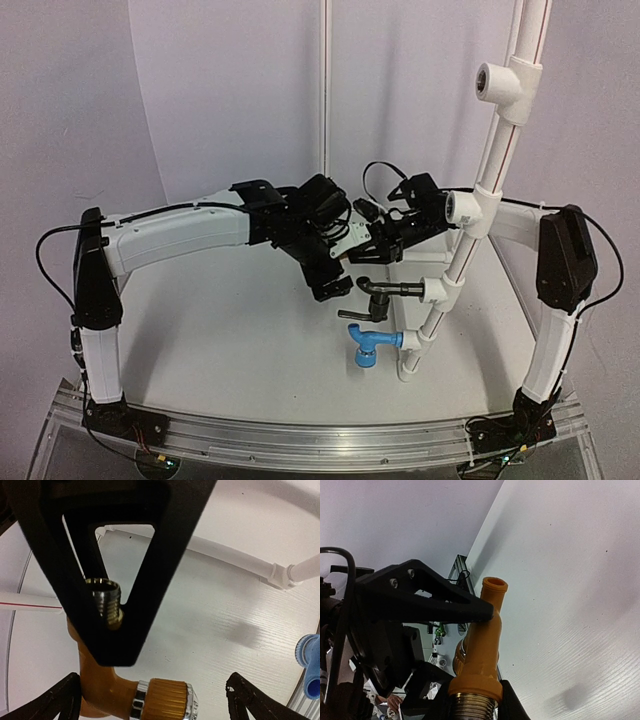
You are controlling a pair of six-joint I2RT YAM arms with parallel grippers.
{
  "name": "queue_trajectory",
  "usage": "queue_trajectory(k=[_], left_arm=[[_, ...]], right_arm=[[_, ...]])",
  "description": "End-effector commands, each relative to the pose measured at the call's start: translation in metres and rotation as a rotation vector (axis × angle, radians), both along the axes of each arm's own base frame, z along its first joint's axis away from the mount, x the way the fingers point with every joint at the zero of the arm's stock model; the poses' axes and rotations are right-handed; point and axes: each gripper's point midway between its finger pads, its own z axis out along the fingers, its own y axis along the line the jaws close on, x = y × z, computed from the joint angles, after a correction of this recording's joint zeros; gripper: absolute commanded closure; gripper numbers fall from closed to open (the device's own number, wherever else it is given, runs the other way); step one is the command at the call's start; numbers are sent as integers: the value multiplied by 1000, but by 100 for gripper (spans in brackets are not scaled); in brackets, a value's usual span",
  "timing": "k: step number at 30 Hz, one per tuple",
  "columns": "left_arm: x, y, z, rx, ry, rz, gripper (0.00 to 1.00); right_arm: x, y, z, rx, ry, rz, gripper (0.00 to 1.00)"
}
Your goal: Install the water faucets
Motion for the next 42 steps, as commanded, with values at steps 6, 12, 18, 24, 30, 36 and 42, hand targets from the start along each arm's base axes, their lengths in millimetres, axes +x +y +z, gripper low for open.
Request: queue_trajectory(k=[6, 12, 18, 24, 30, 36, 42], left_arm=[[8, 47, 106, -336, 8, 468, 0], [-3, 79, 164, -695, 160, 618, 0], [-12, 90, 212, -1034, 540, 546, 1], [-21, 64, 211, -1101, 795, 490, 5], [-15, 57, 204, -1226, 930, 493, 8], [-12, 43, 206, -1246, 944, 420, 13], [-6, 29, 207, -1268, 942, 347, 19]], right_arm=[[45, -25, 64, 84, -116, -99, 100], [51, -35, 103, 126, -189, -123, 100], [36, -37, 132, 174, -217, -96, 100], [22, -27, 154, 210, -243, -53, 100], [11, -18, 176, 239, -264, -21, 100], [-4, -13, 192, 258, -274, 4, 100], [-17, -8, 204, 281, -277, 38, 100]])
